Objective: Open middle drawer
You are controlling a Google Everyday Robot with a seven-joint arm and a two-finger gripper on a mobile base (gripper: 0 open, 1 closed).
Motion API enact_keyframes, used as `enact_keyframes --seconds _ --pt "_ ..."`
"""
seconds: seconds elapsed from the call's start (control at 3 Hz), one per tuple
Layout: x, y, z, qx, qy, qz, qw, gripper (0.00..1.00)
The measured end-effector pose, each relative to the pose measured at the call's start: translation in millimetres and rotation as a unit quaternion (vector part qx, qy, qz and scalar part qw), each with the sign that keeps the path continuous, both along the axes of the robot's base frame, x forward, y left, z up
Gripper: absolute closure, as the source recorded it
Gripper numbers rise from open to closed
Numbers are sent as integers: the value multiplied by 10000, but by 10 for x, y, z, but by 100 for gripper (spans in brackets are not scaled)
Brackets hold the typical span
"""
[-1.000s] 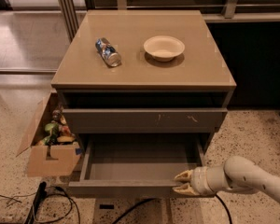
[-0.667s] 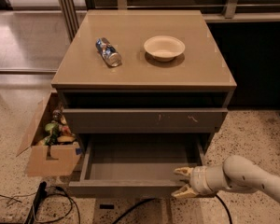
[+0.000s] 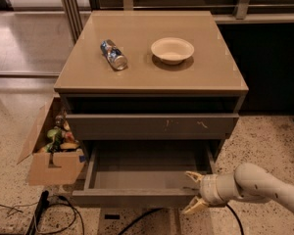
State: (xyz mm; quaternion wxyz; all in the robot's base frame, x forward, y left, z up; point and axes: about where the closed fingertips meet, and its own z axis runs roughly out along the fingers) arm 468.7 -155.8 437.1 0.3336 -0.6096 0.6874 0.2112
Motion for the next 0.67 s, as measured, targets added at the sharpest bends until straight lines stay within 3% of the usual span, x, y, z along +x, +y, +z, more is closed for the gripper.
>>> enact_keyframes --seconds 0.33,0.67 --pt "-260 -140 25 68 28 16 10000 56" --pt "-907 -427 96 126 49 69 9999 79"
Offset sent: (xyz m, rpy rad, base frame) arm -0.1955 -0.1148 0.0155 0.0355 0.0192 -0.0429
